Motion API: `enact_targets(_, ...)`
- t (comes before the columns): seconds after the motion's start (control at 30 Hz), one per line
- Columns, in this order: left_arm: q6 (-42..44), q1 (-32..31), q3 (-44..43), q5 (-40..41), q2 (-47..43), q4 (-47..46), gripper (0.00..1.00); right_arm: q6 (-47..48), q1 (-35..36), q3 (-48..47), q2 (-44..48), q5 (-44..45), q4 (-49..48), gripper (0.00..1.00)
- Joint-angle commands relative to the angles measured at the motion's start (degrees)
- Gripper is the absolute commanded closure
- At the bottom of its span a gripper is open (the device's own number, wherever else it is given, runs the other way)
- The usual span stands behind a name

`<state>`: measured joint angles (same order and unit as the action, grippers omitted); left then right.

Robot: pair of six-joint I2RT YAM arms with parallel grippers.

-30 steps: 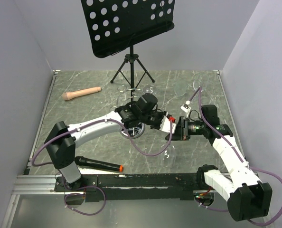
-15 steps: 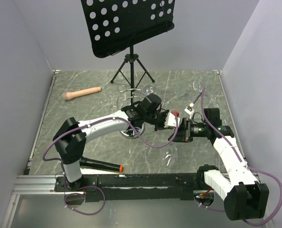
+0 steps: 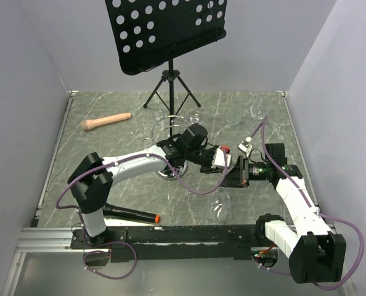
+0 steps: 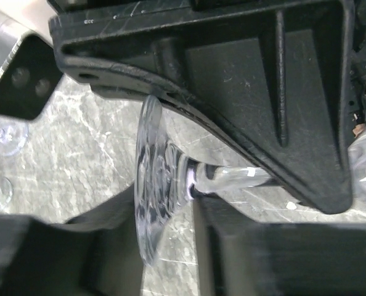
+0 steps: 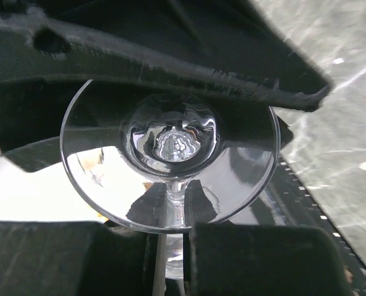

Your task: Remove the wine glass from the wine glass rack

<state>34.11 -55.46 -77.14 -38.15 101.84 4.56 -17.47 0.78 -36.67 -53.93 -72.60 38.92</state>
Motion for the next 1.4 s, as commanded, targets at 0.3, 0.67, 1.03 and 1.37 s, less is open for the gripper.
enact_targets(0.3,3.86,-0.35,-1.87,-3.42,2.48,0.36,0.94,-4.58,0.89,2.12,-0.12,-7.92,-4.55,1.00)
enact_targets(0.67,-5.80,0.09,-1.43,-3.68,6.52,-2.89,0.99,2.70,-3.76,-1.65,-3.02,-1.06,2.47,0.19)
enact_targets(1.03,-13.36,2.64,-3.98,-4.12,8.72,-1.04,0.99,11.14,-8.86,-11.31,-3.64,4.30,11.08,0.00)
enact_targets(1.37,-18.19,4.22,-7.66,-4.30,5.04,0.19,0.99,24.93,-11.67,-26.51,-4.69,6.76,25.84,0.00)
